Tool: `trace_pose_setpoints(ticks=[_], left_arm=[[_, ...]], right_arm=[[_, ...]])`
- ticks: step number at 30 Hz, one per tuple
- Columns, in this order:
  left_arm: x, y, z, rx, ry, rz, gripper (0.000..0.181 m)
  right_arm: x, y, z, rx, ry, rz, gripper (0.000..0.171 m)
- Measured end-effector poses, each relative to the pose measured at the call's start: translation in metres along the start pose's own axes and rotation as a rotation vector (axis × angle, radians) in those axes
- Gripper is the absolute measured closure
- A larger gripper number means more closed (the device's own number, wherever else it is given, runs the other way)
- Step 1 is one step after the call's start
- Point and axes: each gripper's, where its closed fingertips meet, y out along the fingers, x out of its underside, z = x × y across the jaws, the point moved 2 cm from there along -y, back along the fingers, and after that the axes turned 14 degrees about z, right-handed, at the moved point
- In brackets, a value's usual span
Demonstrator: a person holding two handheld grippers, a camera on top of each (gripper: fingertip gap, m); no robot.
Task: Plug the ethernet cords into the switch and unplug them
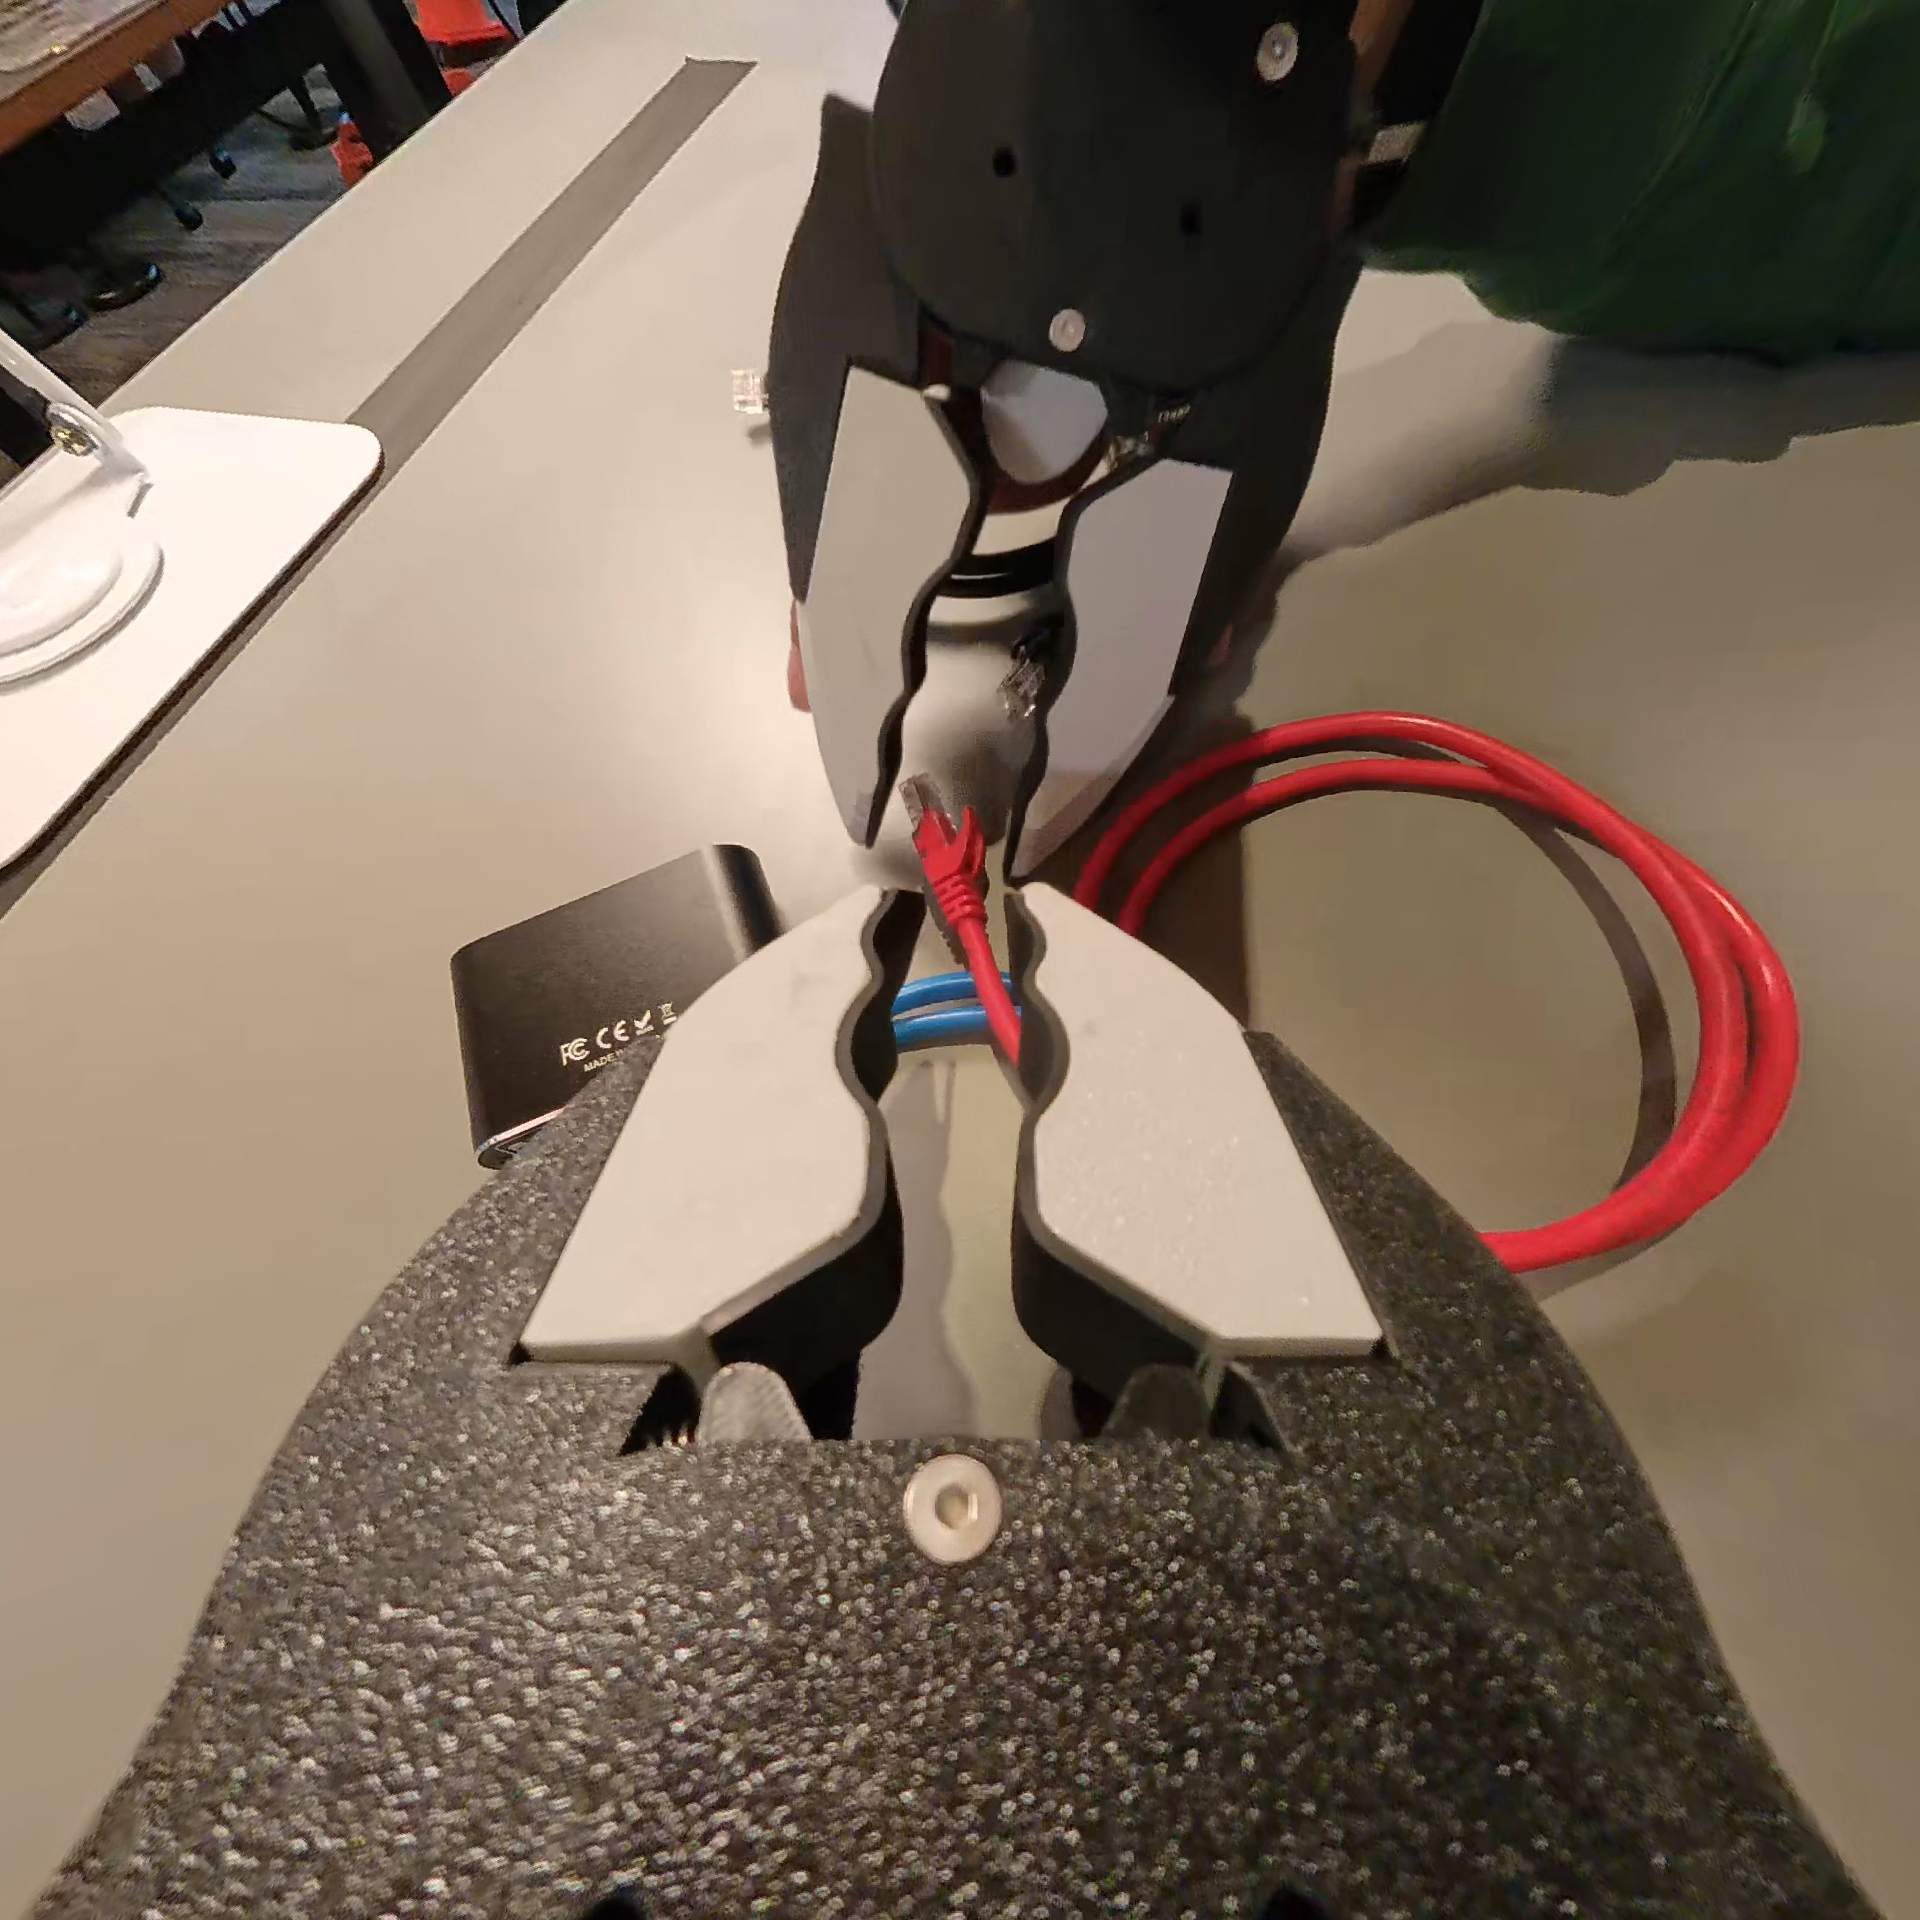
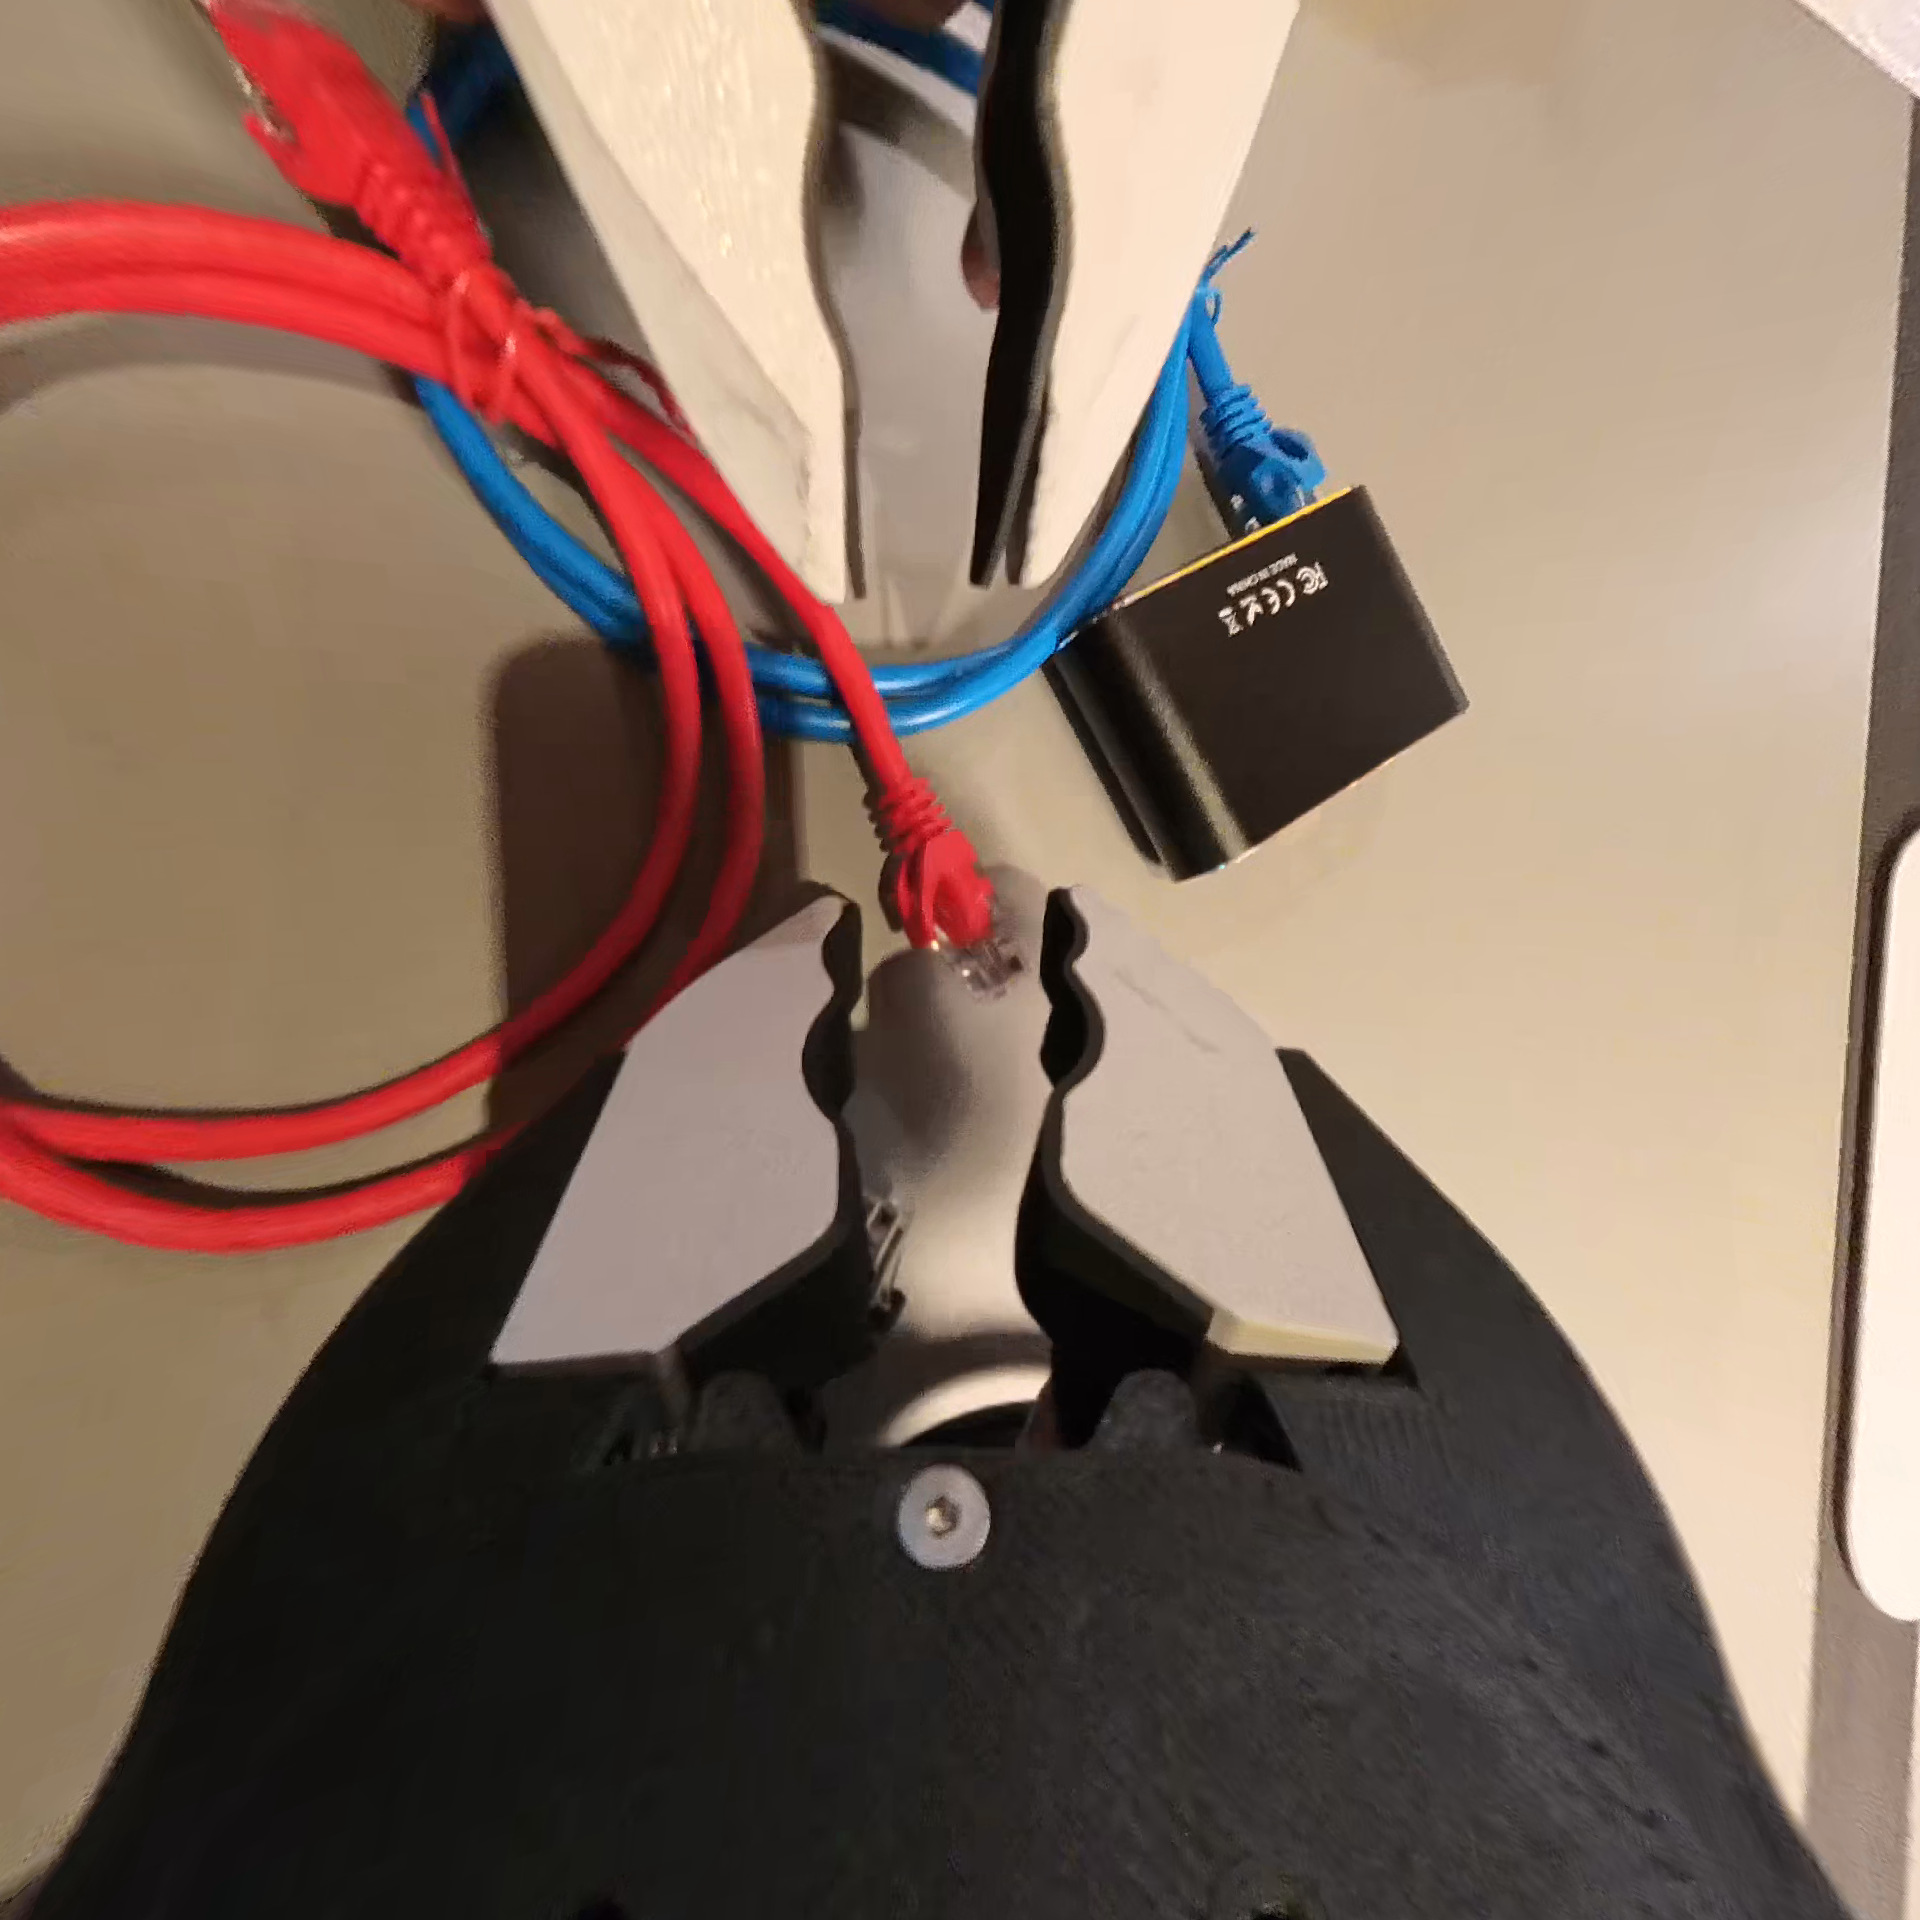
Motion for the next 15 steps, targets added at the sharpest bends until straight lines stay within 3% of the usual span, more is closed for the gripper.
trace_pose_setpoints(ticks=[2, 7, 15], left_arm=[[0.001, 0.0, -0.001, -0.005, 0.009, -0.003, 0.162], [0.0, -0.004, -0.009, -0.049, 0.063, -0.013, 0.162], [-0.009, -0.014, -0.02, -0.11, 0.114, 0.022, 0.162]], right_arm=[[0.001, 0.003, 0.002, 0.023, 0.013, -0.015, 0.148], [-0.001, 0.0, 0.0, -0.002, 0.06, -0.021, 0.15], [-0.024, -0.006, 0.005, -0.026, 0.308, 0.126, 0.155]])
